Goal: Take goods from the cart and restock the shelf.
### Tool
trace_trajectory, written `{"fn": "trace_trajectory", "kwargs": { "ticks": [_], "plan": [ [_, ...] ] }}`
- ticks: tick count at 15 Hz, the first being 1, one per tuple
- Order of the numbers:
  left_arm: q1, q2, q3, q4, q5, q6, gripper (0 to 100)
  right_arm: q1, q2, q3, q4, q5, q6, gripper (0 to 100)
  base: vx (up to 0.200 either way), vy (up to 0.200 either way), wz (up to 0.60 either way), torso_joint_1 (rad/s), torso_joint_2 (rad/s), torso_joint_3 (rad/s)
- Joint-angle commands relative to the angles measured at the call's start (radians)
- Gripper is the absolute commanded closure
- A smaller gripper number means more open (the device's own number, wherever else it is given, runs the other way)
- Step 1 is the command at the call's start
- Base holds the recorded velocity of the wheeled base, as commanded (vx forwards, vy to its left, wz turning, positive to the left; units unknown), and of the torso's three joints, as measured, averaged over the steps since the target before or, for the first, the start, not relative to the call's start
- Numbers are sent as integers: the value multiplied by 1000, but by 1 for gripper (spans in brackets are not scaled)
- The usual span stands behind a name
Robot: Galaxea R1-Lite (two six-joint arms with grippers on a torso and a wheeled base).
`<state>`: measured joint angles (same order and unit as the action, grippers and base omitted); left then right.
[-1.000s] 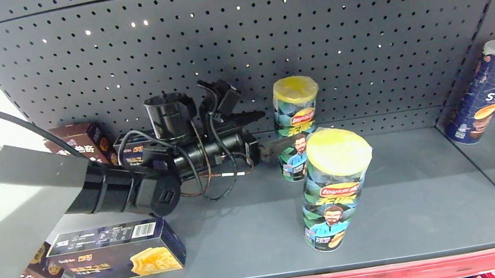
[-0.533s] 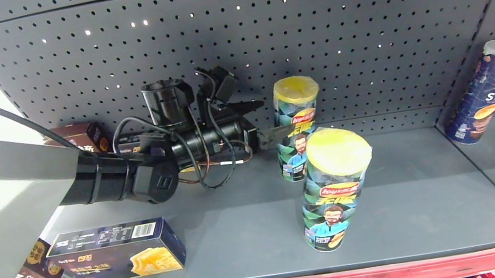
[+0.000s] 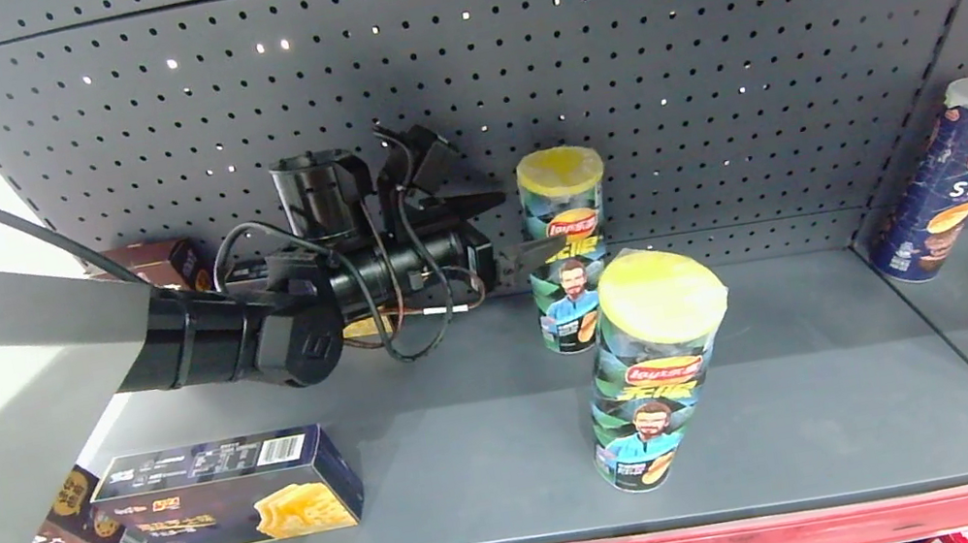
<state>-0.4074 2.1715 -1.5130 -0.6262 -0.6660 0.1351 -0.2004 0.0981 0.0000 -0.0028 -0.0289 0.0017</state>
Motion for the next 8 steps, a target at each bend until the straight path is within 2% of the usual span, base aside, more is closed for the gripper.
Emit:
{"fn": "trace_trajectory", "kwargs": {
  "ticks": [1,4,6,8],
  "plan": [
    [1,10,-6,-1,0,0,0,-1,2,0,0,0,0,0,0,0,0,0,0,0],
    [-2,11,-4,-3,0,9,0,-1,2,0,0,0,0,0,0,0,0,0,0,0],
    [-8,7,4,-3,0,46,0,-1,2,0,0,0,0,0,0,0,0,0,0,0],
    [-13,-18,4,-3,-3,67,0,-1,2,0,0,0,0,0,0,0,0,0,0,0]
  ]
}}
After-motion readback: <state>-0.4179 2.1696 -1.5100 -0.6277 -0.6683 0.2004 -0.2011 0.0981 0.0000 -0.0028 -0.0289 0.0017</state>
